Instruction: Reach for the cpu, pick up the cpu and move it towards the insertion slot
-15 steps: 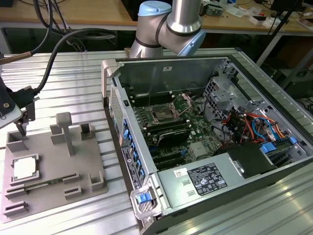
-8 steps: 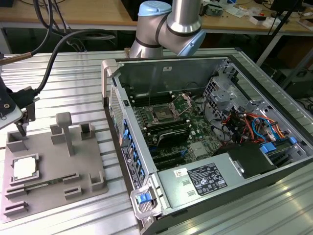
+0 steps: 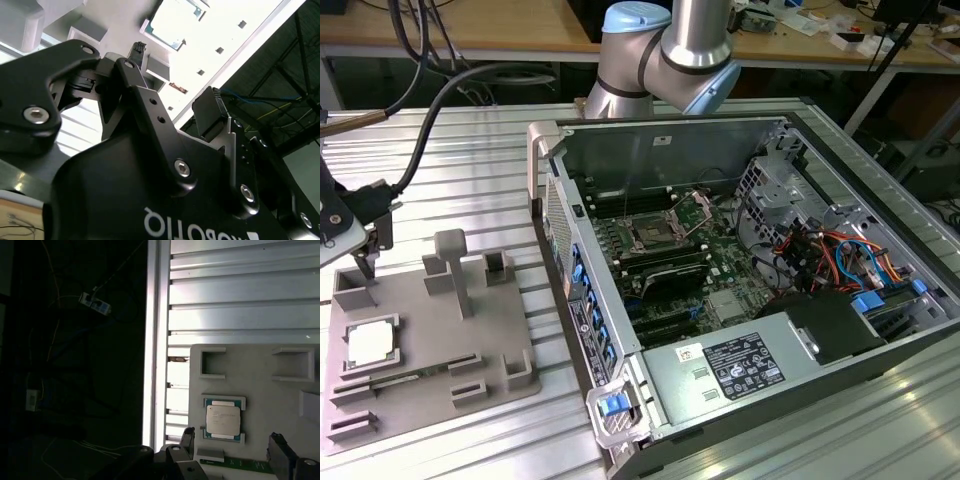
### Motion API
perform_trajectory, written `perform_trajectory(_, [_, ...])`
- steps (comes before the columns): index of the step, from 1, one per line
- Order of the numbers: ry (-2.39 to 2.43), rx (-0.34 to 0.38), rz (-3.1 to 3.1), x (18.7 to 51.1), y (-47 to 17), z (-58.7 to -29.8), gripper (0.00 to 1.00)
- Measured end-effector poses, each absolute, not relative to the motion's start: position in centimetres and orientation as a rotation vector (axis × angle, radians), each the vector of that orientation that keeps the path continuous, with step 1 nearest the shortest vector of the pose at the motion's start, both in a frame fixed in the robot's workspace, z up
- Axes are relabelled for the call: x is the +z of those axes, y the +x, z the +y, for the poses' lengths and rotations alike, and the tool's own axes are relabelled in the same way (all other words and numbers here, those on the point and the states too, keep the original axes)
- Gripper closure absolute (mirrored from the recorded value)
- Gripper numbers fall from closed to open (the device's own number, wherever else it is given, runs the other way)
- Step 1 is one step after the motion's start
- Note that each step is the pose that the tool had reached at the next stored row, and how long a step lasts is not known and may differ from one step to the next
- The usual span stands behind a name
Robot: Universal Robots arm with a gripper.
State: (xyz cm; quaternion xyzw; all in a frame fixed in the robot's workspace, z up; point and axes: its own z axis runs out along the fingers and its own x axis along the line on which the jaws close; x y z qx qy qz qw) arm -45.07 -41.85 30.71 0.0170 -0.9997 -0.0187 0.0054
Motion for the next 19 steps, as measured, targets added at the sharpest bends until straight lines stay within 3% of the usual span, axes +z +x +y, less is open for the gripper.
perform_trajectory(19, [0.053,-0.058,-3.13,29.6,-45.1,-41.8,0.33])
